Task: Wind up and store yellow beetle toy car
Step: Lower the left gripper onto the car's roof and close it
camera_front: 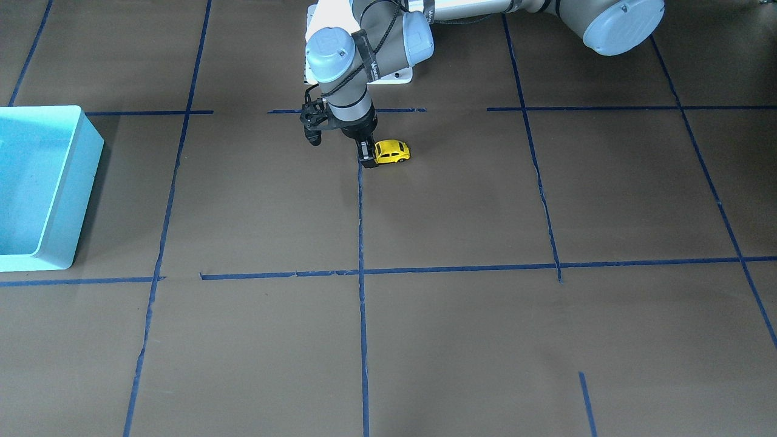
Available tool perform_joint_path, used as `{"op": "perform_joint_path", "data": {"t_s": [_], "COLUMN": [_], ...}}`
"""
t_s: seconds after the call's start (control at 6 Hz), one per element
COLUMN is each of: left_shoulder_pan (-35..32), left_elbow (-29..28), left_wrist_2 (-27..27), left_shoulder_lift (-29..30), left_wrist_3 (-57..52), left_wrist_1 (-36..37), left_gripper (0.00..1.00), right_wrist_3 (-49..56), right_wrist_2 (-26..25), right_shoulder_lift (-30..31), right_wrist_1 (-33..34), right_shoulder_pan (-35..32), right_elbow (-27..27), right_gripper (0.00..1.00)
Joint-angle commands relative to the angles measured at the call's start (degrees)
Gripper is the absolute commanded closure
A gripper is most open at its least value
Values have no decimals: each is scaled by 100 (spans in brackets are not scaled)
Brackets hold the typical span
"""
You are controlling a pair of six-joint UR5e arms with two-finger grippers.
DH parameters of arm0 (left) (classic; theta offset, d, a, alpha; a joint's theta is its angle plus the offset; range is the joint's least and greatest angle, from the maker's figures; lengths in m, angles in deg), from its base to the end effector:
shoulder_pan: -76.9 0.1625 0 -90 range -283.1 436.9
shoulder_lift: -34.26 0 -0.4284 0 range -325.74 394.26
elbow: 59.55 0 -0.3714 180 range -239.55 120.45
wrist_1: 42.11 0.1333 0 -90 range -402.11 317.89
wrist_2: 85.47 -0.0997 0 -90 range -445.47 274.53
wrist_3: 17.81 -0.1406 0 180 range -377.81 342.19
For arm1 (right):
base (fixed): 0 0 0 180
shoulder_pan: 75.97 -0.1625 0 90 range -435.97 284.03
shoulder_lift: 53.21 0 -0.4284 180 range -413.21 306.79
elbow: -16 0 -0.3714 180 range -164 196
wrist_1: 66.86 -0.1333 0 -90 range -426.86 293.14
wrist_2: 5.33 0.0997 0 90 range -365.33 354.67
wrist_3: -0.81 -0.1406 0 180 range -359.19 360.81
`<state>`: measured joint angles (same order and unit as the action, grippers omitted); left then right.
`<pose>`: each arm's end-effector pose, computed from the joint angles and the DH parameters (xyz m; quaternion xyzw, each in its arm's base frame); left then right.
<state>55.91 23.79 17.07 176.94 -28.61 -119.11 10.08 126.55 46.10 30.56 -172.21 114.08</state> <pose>0.6699 -0.3671 0.2157 0.1959 0.2289 0.6352 0.7112 0.0810 -0.3783 0.7117 -0.0217 -0.3626 0.0023 0.9317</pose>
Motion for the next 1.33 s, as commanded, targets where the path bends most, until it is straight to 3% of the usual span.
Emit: {"op": "perform_joint_path", "data": {"t_s": [0.0,0.33,0.67,1.17], "left_shoulder_pan": [-430,-651,-740,-748], "left_elbow": [6,-186,-894,-1110], "left_wrist_2": [194,668,872,873], "left_shoulder_lift": [57,66,206,242], "left_wrist_3": [-271,-282,-343,-763], "left_wrist_1": [-356,-1443,-2402,-2785], "left_gripper": [100,100,100,100], "right_wrist_3": [-13,-13,-22,-30], "right_wrist_2": [4,-5,-5,-5], "right_shoulder_lift": [1,9,9,9], "right_wrist_1": [-3,6,6,6], "right_shoulder_pan": [0,0,0,0], "right_elbow": [-9,-17,-26,-44], "right_gripper": [0,0,0,0]}}
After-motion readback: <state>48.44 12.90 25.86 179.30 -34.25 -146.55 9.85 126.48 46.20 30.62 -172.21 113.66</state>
